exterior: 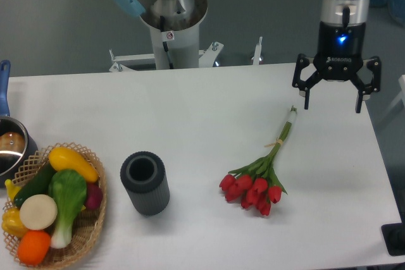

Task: Pick up the flowers from the table
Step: 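Move the open gripper down over the tulip stems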

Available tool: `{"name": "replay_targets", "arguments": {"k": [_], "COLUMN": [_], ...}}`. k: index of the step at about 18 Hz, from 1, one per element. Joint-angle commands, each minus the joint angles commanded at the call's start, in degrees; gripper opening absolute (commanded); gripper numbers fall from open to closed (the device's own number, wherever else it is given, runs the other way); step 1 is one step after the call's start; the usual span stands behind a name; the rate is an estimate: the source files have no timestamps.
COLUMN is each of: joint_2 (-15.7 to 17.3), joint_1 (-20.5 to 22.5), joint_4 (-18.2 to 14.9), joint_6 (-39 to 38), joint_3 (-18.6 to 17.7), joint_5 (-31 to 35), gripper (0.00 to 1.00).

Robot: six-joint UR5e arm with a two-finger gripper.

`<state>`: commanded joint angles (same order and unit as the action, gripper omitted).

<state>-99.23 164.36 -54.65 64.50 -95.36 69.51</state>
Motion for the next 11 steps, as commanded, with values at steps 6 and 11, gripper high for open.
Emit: {"name": "replay_targets", "arguments": {"k": [6, 11], "joint_2": [-0.1, -1.8], "joint_1": [-0.4, -3.7], "joint_4": [-10.0, -10.9], "joint_6": [7.8, 8.1], "joint_3": [-0.7, -3.8], "joint_5": [6.3, 15.9], "gripper": [1.0, 1.0]}}
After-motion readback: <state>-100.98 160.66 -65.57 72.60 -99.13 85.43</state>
